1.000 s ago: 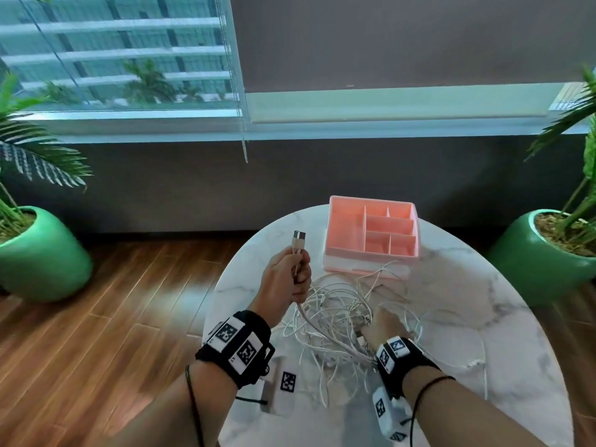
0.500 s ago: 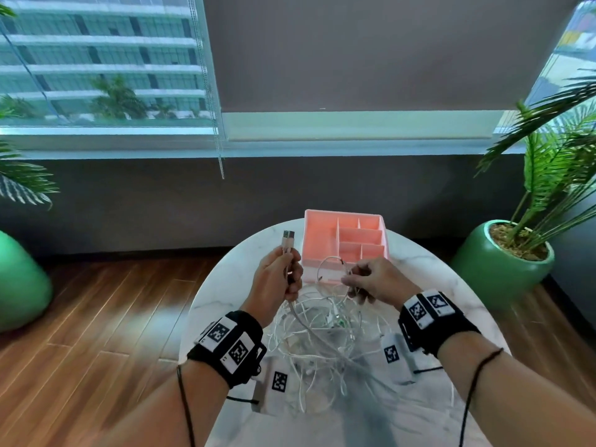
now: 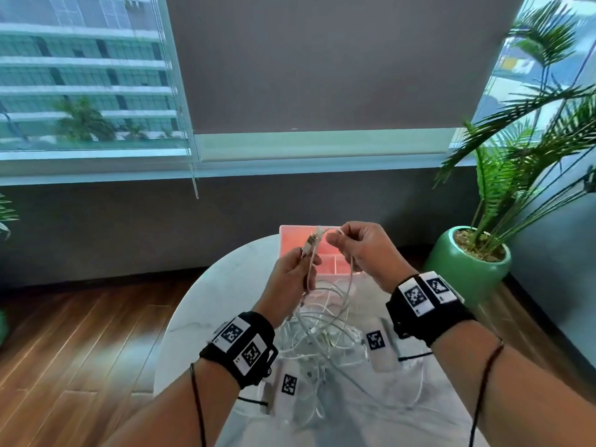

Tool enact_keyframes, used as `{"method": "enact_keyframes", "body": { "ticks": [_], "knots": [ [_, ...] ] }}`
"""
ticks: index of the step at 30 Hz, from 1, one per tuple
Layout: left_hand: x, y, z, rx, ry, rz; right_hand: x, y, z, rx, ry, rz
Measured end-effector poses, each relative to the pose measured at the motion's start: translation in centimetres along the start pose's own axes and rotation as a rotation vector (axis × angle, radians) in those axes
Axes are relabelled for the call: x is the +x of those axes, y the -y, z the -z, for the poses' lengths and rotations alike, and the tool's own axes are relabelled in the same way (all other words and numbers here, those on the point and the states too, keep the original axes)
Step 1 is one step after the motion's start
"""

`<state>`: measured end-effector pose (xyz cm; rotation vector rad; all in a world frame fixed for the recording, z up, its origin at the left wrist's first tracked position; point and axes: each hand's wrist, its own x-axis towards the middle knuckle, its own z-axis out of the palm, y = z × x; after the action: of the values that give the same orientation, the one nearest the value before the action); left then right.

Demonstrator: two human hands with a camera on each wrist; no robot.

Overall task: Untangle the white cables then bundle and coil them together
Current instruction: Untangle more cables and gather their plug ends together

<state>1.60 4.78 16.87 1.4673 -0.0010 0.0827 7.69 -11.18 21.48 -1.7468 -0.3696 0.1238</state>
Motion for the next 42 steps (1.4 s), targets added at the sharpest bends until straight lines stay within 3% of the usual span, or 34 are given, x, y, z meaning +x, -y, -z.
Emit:
{"method": "enact_keyframes", "body": {
  "ticks": [8, 13, 17, 22, 27, 32, 35, 38, 42],
  "knots": [
    [-0.1, 0.4, 3.0, 0.012, -0.114, 0.064, 0.0, -2.7, 3.2, 0.072, -0.159, -0.05],
    [0.1, 0.2, 3.0, -0.065, -0.102, 0.094, 0.3, 0.5, 2.4, 0.259, -0.101, 0.013],
    [0.2, -0.2, 2.3, -0.114, -0.057, 0.116, 0.1, 1.8, 0.5, 0.246, -0.075, 0.022],
    [0.5, -0.9, 1.9, -0.326, -0.052, 0.218, -1.1, 0.3, -1.0, 0.165, 0.138, 0.022],
    [1.5, -1.3, 2.8, -0.66, -0.133, 0.337, -3.0, -3.3, -1.0, 0.004, 0.416, -0.118],
    [1.5, 0.3, 2.8, -0.642, -0.23, 0.39, -5.5, -6.4, -0.7, -0.04, 0.564, -0.28],
    [1.5, 1.9, 2.7, -0.629, -0.287, 0.449, -6.7, -6.5, -1.0, 0.059, 0.695, -0.242],
    [1.5, 2.4, 2.7, -0.636, -0.263, 0.51, -7.5, -5.3, -1.2, 0.149, 0.778, -0.185],
    [2.0, 1.1, 3.3, -0.689, -0.278, 0.435, -7.2, -5.8, 0.0, 0.106, 0.785, -0.188]
  ]
}}
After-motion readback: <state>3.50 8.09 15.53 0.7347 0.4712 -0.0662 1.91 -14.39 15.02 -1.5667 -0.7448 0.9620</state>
